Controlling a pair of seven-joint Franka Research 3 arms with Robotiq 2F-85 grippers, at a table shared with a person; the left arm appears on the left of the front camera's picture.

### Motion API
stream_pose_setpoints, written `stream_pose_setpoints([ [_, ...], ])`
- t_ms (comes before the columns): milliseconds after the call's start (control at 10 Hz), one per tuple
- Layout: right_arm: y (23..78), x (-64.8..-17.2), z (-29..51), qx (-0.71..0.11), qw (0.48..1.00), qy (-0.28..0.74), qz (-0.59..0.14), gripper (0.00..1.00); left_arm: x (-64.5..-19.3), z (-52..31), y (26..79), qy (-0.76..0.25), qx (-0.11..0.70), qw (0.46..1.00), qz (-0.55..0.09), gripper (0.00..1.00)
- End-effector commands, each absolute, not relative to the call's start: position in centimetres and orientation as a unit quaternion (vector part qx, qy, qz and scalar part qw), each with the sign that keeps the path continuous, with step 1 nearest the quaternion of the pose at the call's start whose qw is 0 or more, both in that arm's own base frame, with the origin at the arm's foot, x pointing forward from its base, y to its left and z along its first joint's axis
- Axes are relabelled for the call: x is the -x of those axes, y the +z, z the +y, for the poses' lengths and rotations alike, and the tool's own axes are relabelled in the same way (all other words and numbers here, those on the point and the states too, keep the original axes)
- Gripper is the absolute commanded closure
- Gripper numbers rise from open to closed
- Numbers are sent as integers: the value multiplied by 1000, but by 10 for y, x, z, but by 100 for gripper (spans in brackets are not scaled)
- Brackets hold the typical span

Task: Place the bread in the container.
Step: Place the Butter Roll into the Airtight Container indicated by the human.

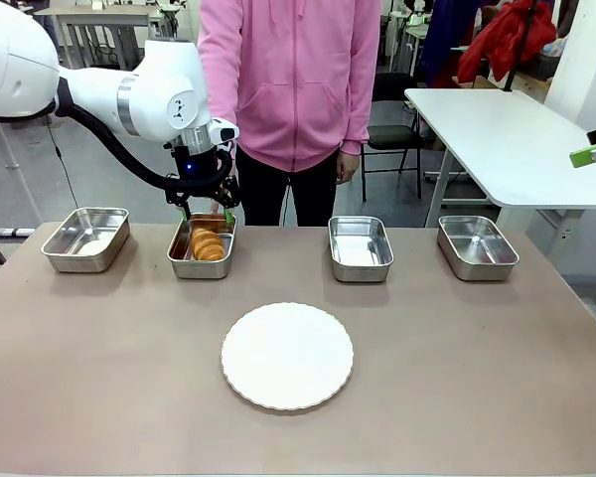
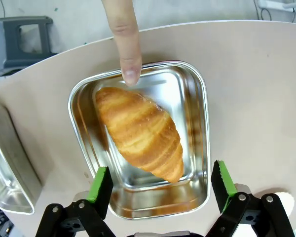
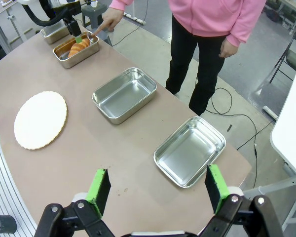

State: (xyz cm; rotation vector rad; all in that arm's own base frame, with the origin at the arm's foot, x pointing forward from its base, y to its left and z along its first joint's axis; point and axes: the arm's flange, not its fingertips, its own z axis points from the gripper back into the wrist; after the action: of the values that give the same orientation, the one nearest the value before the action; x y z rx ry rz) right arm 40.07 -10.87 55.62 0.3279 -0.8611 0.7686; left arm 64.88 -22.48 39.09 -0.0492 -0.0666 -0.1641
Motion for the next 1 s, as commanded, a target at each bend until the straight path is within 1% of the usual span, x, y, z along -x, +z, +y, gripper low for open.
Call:
stream_pose_setpoints([
  [0,556,-401,-109,-159,817,367,-416,0,-649,-222,389,-80,24,996,-30,0],
  [600,556,-401,-109,-159,817,367,-416,0,-649,-225,388,-82,24,996,-30,0],
  [900,556,-401,-109,-159,817,367,-416,0,-572,-211,431,-89,34,992,-83,0],
])
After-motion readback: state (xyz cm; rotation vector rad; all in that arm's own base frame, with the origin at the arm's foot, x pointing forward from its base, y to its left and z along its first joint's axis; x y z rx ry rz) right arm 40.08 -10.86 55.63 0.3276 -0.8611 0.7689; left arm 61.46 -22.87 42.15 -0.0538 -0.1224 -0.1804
